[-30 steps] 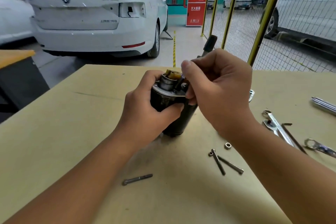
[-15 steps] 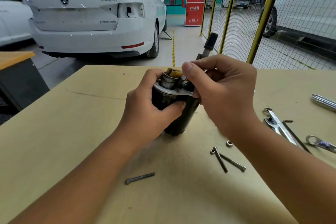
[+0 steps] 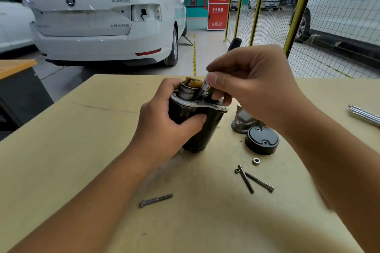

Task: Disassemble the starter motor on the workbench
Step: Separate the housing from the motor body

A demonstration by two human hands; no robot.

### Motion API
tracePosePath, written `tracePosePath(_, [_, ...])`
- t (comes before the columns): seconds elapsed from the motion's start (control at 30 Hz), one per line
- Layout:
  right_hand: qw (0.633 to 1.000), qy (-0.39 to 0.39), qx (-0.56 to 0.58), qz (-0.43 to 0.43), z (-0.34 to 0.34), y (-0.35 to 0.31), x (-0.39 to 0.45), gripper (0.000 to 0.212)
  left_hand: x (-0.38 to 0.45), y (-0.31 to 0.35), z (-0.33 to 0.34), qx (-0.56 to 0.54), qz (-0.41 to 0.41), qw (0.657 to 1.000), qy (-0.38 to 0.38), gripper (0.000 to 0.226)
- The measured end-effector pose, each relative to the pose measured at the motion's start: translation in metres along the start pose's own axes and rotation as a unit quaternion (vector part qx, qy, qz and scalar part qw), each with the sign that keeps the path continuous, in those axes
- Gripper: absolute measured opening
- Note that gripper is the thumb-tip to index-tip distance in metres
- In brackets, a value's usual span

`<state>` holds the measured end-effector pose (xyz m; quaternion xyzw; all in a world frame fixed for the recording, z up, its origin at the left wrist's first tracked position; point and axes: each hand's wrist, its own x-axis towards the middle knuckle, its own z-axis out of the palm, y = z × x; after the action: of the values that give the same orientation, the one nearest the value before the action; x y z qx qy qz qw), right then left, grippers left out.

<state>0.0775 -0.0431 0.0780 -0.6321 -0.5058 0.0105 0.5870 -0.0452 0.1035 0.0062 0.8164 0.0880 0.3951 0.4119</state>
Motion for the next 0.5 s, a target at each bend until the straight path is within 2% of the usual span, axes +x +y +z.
tracePosePath(0.3, [0.998, 0.034, 0.056, 0.007, 0.0061, 0.0055, -0.0011, 0.009, 0.0007, -0.001, -0.0006, -0.004, 0.005, 1.0, 0.0, 0.05])
tracePosePath(0.5, [0.999, 0.029, 0.042, 0.002, 0.0066, 0.005, -0.0011, 0.008, 0.0011, -0.002, -0.0005, -0.004, 0.011, 1.0, 0.0, 0.05])
